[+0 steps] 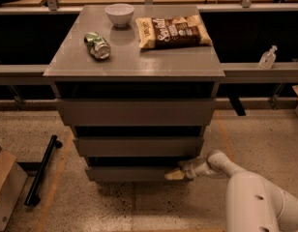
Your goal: Open bottom drawer
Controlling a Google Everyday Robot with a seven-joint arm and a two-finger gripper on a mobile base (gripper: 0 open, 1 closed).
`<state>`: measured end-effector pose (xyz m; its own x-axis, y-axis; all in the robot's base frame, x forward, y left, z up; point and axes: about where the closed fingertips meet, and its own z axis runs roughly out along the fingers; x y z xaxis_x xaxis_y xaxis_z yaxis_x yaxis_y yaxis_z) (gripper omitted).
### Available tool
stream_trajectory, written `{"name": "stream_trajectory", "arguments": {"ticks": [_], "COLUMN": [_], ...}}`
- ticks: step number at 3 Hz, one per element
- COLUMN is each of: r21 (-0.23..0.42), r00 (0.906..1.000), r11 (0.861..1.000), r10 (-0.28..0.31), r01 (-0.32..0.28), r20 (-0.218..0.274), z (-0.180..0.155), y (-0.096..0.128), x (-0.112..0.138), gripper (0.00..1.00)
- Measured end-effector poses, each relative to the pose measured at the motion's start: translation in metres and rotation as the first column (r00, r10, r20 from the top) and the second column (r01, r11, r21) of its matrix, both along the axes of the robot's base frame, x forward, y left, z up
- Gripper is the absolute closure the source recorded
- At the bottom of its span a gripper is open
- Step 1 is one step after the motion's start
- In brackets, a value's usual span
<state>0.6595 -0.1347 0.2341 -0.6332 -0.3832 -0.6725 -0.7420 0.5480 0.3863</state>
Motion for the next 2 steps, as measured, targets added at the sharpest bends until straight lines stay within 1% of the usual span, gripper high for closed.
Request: {"name": "stream_trajectory", "arguments": {"ticks": [1,2], "r21": [0.005,0.012], "r00": [0.9974,0.9826], "r11": [0.999,0.996], "r10": [-0.049,-0.084], "r01": [0.050,0.088], "r20": [-0.053,-0.165], "z": [0.018,0.025], "y": [-0.002,0.002], "x": [-0.034,-0.084], "gripper": [0.65,0.87]}}
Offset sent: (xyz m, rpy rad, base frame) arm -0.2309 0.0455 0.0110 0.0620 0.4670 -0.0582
